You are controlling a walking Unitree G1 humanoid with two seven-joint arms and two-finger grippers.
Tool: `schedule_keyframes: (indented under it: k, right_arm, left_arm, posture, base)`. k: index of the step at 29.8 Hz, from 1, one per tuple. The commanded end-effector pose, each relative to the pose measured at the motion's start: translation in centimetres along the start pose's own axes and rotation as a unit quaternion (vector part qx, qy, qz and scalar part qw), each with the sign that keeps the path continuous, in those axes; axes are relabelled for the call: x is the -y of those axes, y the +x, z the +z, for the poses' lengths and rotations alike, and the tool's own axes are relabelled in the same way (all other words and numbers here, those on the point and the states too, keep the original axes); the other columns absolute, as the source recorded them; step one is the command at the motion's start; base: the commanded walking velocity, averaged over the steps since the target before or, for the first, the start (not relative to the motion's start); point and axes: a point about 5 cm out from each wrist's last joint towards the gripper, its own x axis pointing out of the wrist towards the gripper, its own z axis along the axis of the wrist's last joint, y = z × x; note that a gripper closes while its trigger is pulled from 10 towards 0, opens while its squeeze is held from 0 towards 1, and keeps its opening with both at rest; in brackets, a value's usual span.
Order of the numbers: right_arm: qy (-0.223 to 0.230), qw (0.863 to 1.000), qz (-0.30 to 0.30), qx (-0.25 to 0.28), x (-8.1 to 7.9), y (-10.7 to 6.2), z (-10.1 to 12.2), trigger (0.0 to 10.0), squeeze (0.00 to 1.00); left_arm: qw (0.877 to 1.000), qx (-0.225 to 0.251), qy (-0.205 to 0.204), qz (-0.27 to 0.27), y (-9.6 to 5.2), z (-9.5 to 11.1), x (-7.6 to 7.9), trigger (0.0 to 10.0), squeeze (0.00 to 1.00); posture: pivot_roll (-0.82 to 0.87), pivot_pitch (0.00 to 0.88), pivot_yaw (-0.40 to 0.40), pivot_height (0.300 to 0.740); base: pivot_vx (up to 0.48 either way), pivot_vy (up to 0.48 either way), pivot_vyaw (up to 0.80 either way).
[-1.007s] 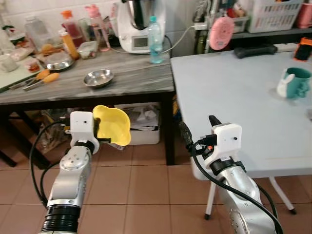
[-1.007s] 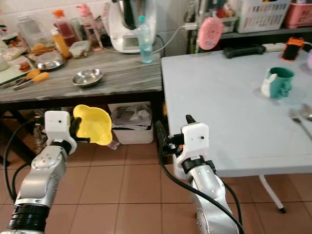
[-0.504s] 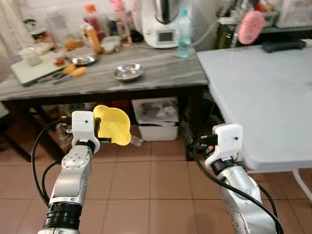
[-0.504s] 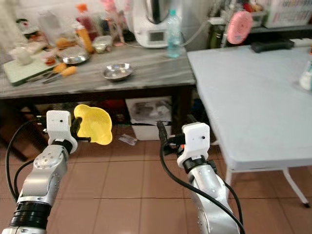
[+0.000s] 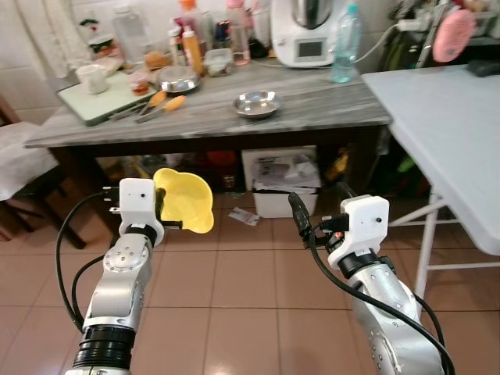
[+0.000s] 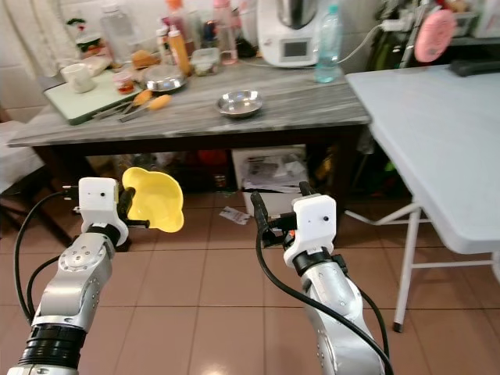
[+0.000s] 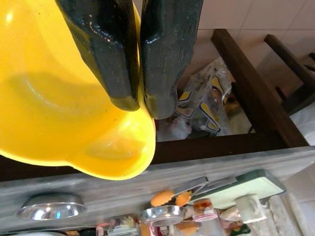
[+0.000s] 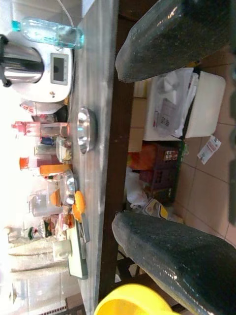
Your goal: Setting the table
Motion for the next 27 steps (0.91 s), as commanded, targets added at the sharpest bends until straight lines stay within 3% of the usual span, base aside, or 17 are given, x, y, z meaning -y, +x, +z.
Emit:
schedule_keyframes:
  k: [1,17,27]
  right_arm:
    - [-0.004,1.0,-0.003,0.006,0.37,-0.09,0.28,10.0,0.0]
    - [-0.007,1.0,0.0,0.009,0.51,0.15,0.39,10.0,0.0]
    - [-0.01,1.0,0.0,0.011,0.49,0.54,0.39,10.0,0.0]
  left_arm:
    - [1.0,0.023,0.0,-0.01,-0.05,0.64,0.8,10.0,0.0]
    - [0.999,0.033,-0.008,-0.031,0.02,0.91,1.03,10.0,0.0]
    - [0.997,0.036,-0.032,-0.056,-0.2,1.02,1.55,10.0,0.0]
  posture:
    - [-0.05,0.0,0.103,0.74]
    - [-0.05,0.0,0.096,0.74]
    - [-0.04,0.0,0.094,0.74]
  base:
    - [0.0,0.0,0.0]
    - [0.0,0.0,0.0]
    - [0.279,0.0,0.0]
